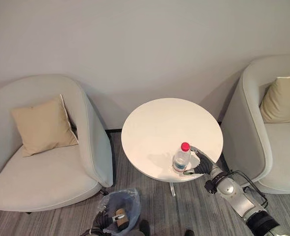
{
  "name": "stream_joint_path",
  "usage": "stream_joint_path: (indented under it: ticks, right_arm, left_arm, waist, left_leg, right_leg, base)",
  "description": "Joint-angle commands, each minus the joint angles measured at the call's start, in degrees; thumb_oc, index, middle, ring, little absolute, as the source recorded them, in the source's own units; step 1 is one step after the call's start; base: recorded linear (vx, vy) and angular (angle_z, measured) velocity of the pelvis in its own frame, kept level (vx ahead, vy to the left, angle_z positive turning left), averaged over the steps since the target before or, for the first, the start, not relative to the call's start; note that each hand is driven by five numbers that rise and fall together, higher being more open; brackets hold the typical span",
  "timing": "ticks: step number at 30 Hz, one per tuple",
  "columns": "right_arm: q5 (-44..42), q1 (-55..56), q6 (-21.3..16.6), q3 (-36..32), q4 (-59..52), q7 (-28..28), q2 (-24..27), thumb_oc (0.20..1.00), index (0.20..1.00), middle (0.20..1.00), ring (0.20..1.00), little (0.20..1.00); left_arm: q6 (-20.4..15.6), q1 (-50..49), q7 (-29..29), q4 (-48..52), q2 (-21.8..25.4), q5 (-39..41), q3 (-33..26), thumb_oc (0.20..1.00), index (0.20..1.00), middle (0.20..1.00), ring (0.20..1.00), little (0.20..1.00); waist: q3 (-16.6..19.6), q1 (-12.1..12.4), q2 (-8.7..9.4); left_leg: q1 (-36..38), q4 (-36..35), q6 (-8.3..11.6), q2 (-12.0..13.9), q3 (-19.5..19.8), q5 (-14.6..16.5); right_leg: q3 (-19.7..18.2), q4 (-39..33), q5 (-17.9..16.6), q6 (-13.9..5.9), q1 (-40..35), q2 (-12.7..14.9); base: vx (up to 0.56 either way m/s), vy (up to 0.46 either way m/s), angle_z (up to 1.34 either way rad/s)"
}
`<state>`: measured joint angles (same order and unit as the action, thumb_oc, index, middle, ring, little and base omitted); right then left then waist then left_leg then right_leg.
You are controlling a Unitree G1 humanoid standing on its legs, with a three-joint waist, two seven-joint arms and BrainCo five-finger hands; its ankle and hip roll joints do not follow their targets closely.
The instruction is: Gather garbage on tea table into small bin, then transfer packed bag to large trash can.
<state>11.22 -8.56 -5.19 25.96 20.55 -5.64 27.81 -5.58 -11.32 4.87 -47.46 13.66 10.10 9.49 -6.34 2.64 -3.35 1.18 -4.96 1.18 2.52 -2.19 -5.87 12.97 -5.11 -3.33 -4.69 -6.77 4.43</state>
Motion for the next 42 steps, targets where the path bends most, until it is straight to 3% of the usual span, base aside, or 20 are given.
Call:
stream_joint_path:
  ticks: [1,12,13,14,21,36,42]
  right_arm:
    - [-1.5,-6.1,-1.5,-0.4,0.2,-2.3,-1.6,1.000,1.000,1.000,1.000,1.000]
    - [-5.3,-12.6,-0.5,0.5,4.9,-4.3,-4.3,1.000,1.000,1.000,1.000,1.000]
    - [-5.8,-13.0,-0.5,0.2,5.4,-4.6,-4.5,0.498,0.498,0.498,0.498,0.498]
    - [-6.5,-13.5,-0.5,0.1,6.1,-4.8,-4.7,0.200,0.200,0.200,0.200,0.200]
    - [-9.1,-12.7,-1.2,-1.9,3.7,-5.2,-4.0,0.200,0.200,0.200,0.200,0.200]
    - [-12.6,1.0,-4.9,-9.8,-18.9,-0.3,-1.3,0.200,0.200,0.200,0.200,0.200]
    - [-13.6,3.3,-6.3,-11.4,-22.1,-0.3,-1.1,0.200,0.200,0.200,0.200,0.200]
  left_arm:
    - [-2.0,4.5,0.3,-1.1,3.2,-0.1,1.1,1.000,1.000,1.000,1.000,1.000]
    - [-1.9,4.4,0.3,1.5,4.3,1.3,2.6,1.000,1.000,1.000,1.000,1.000]
    - [-1.9,4.4,0.4,1.9,4.5,1.5,2.6,1.000,1.000,1.000,1.000,1.000]
    - [-2.0,4.4,0.4,2.2,4.6,1.8,2.6,1.000,1.000,1.000,1.000,1.000]
    - [-1.8,4.2,0.8,2.2,4.9,2.3,1.7,1.000,1.000,1.000,1.000,1.000]
    - [-1.0,3.4,1.2,1.8,3.4,2.3,-1.9,1.000,1.000,1.000,1.000,1.000]
    - [-1.2,4.3,1.1,0.9,2.1,3.5,-1.4,1.000,1.000,1.000,1.000,1.000]
  waist:
    - [-1.8,1.6,3.28]
    - [-4.3,4.6,2.66]
    - [-4.5,4.9,2.54]
    - [-4.6,5.1,2.47]
    - [-5.0,5.6,2.22]
    - [-2.5,2.2,3.16]
    - [-3.0,2.0,2.87]
  left_leg:
    - [2.7,0.5,1.83,-1.1,0.3,6.5]
    - [-0.7,1.0,1.48,-1.8,2.6,5.9]
    - [-1.1,1.1,1.50,-1.9,2.8,5.8]
    - [-1.5,1.3,1.50,-1.9,3.0,5.7]
    - [-1.9,1.4,1.57,-2.0,3.6,5.8]
    - [0.4,3.1,2.34,-0.8,3.3,6.7]
    - [-3.1,5.9,4.62,-0.3,4.0,4.7]
  right_leg:
    - [-1.5,0.3,9.1,-1.74,-2.6,0.9]
    - [-0.2,1.1,9.3,-1.65,0.2,1.0]
    - [0.0,1.2,9.3,-1.59,0.4,1.0]
    - [0.1,1.3,9.4,-1.56,0.6,1.1]
    - [0.4,1.7,9.9,-1.32,0.7,1.1]
    - [-0.3,3.1,11.9,-0.17,-1.9,0.2]
    - [1.8,2.0,12.3,1.18,-2.6,-0.9]
  base:
    - [0.02,0.008,0.06]
    - [0.00,0.011,0.09]
    - [-0.01,0.011,0.19]
    - [-0.01,0.010,0.22]
    - [0.00,0.000,0.12]
    - [-0.03,-0.040,-0.01]
    - [-0.10,-0.059,0.09]
